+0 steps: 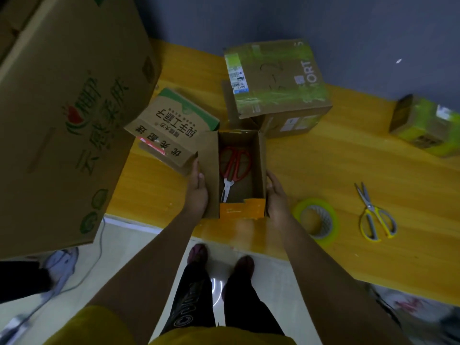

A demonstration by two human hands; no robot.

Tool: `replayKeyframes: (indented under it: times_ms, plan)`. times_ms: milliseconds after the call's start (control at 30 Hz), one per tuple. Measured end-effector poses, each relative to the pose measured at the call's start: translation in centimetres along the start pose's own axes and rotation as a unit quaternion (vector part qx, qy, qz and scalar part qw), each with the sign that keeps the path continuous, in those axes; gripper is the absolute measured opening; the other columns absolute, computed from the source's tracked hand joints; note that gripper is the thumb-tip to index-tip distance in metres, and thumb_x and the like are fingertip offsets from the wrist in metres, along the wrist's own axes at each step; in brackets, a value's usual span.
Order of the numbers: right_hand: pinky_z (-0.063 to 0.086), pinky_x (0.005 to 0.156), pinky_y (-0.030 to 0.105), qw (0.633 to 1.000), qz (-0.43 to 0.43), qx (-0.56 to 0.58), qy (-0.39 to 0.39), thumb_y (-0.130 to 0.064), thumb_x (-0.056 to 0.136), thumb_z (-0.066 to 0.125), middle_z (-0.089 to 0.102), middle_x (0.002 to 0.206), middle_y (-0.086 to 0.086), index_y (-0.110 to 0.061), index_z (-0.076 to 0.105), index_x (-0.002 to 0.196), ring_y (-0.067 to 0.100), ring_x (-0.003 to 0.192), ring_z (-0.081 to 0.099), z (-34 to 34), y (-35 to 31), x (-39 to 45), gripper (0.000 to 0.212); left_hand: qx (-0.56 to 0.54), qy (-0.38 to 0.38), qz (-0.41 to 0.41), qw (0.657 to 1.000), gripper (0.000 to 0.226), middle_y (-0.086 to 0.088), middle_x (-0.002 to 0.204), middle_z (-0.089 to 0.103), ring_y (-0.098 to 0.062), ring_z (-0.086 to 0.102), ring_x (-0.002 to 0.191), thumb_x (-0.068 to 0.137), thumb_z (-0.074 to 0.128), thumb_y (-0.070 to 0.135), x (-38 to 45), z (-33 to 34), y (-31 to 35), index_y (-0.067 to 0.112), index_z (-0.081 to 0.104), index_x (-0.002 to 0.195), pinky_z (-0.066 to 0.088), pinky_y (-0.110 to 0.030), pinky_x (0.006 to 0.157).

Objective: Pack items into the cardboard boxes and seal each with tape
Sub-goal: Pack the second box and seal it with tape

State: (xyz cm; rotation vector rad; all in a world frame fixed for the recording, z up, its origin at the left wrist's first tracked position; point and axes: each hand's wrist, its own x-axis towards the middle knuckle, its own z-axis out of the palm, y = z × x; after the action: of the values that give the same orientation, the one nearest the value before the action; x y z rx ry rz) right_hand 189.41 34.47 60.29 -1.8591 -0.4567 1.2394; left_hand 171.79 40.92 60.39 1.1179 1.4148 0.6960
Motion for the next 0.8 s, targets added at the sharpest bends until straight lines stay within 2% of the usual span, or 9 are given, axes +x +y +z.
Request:
replayKeyframes:
  times_ms: [100, 167, 300, 333, 400, 467, 567, 700, 800]
  plan:
    - [0.046, 0.098, 0.043, 0.989, -0.034, -0.141, 0.020, -0.021, 0.107, 0.029, 0.043, 0.146, 0.010, -0.021, 0.036, 0.147, 0.031, 0.125, 0.048, -1.1, -0.9, -0.4, 0.041, 0.133, -0.005, 0.030, 0.991, 0.049, -0.008, 0.154, 0.028, -0.026, 0.037, 0.135, 0.105, 0.029, 0.025, -0.1, -1.3, 0.6, 0.019, 0.019, 0.153, 0.038, -0.030, 0.100]
    - [0.044, 0.098, 0.047, 0.962, -0.084, -0.255, 0.040, -0.021, 0.106, 0.034, 0.043, 0.141, 0.014, -0.020, 0.034, 0.148, 0.033, 0.120, 0.049, -2.2, -1.7, -0.7, 0.042, 0.280, 0.038, 0.039, 0.959, 0.049, -0.017, 0.147, 0.033, -0.035, 0.039, 0.128, 0.103, 0.039, 0.024, -0.4, -2.1, 1.7, 0.017, 0.027, 0.150, 0.038, -0.041, 0.098]
    - [0.035, 0.089, 0.037, 0.859, -0.303, -0.388, 0.142, -0.002, 0.086, 0.055, 0.051, 0.117, 0.023, -0.003, 0.051, 0.133, 0.040, 0.107, 0.048, -2.4, -5.3, -1.4, 0.048, 0.553, 0.149, 0.160, 0.804, 0.048, -0.014, 0.094, 0.057, -0.030, 0.059, 0.082, 0.060, 0.084, 0.011, -0.9, -1.9, 5.2, 0.011, 0.061, 0.102, 0.050, -0.033, 0.066]
    - [0.035, 0.085, 0.035, 0.825, -0.369, -0.402, 0.149, 0.000, 0.081, 0.056, 0.054, 0.111, 0.024, 0.000, 0.056, 0.127, 0.040, 0.102, 0.050, -1.9, -6.5, -1.3, 0.047, 0.574, 0.165, 0.186, 0.780, 0.046, -0.012, 0.089, 0.057, -0.028, 0.059, 0.079, 0.055, 0.084, 0.010, -0.7, -1.5, 6.2, 0.011, 0.061, 0.096, 0.049, -0.032, 0.064]
    - [0.042, 0.087, 0.037, 0.781, -0.437, -0.432, 0.112, -0.001, 0.080, 0.062, 0.058, 0.112, 0.022, 0.002, 0.059, 0.125, 0.037, 0.102, 0.053, -0.4, -8.9, -0.5, 0.045, 0.549, 0.126, 0.229, 0.794, 0.045, -0.013, 0.104, 0.056, -0.028, 0.056, 0.093, 0.068, 0.075, 0.011, 0.2, -0.7, 8.8, 0.010, 0.059, 0.110, 0.046, -0.034, 0.076]
    - [0.048, 0.090, 0.042, 0.758, -0.451, -0.468, 0.057, -0.003, 0.079, 0.069, 0.060, 0.118, 0.021, 0.003, 0.058, 0.126, 0.037, 0.107, 0.056, 1.1, -10.7, 0.8, 0.048, 0.531, 0.062, 0.258, 0.805, 0.050, -0.012, 0.133, 0.042, -0.028, 0.040, 0.121, 0.089, 0.056, 0.016, 1.6, 0.4, 10.5, 0.013, 0.041, 0.137, 0.033, -0.036, 0.099]
    - [0.052, 0.090, 0.046, 0.729, -0.446, -0.519, 0.008, -0.005, 0.076, 0.072, 0.064, 0.119, 0.020, 0.002, 0.061, 0.124, 0.036, 0.108, 0.061, 2.4, -11.0, 3.3, 0.049, 0.585, -0.017, 0.284, 0.760, 0.053, -0.010, 0.146, 0.034, -0.026, 0.030, 0.134, 0.096, 0.048, 0.018, 4.5, 1.5, 11.7, 0.012, 0.029, 0.145, 0.021, -0.035, 0.109]
    - [0.054, 0.070, 0.039, 0.739, -0.445, -0.506, -0.014, -0.003, 0.083, 0.059, 0.069, 0.099, 0.014, -0.005, 0.067, 0.104, 0.033, 0.090, 0.065, 2.7, -10.6, 4.9, 0.023, 0.644, -0.102, 0.267, 0.710, 0.031, -0.012, 0.124, 0.056, -0.029, 0.057, 0.112, 0.097, 0.046, 0.010, 6.2, 2.9, 12.4, 0.011, 0.047, 0.128, 0.043, -0.036, 0.087]
    - [0.054, 0.057, 0.033, 0.734, -0.461, -0.498, 0.016, -0.003, 0.081, 0.059, 0.073, 0.096, 0.011, -0.006, 0.071, 0.103, 0.029, 0.084, 0.070, 2.5, -10.3, 5.5, 0.025, 0.665, -0.098, 0.292, 0.681, 0.028, -0.009, 0.117, 0.061, -0.027, 0.064, 0.102, 0.098, 0.041, 0.012, 6.8, 3.0, 12.0, 0.013, 0.051, 0.125, 0.046, -0.034, 0.076]
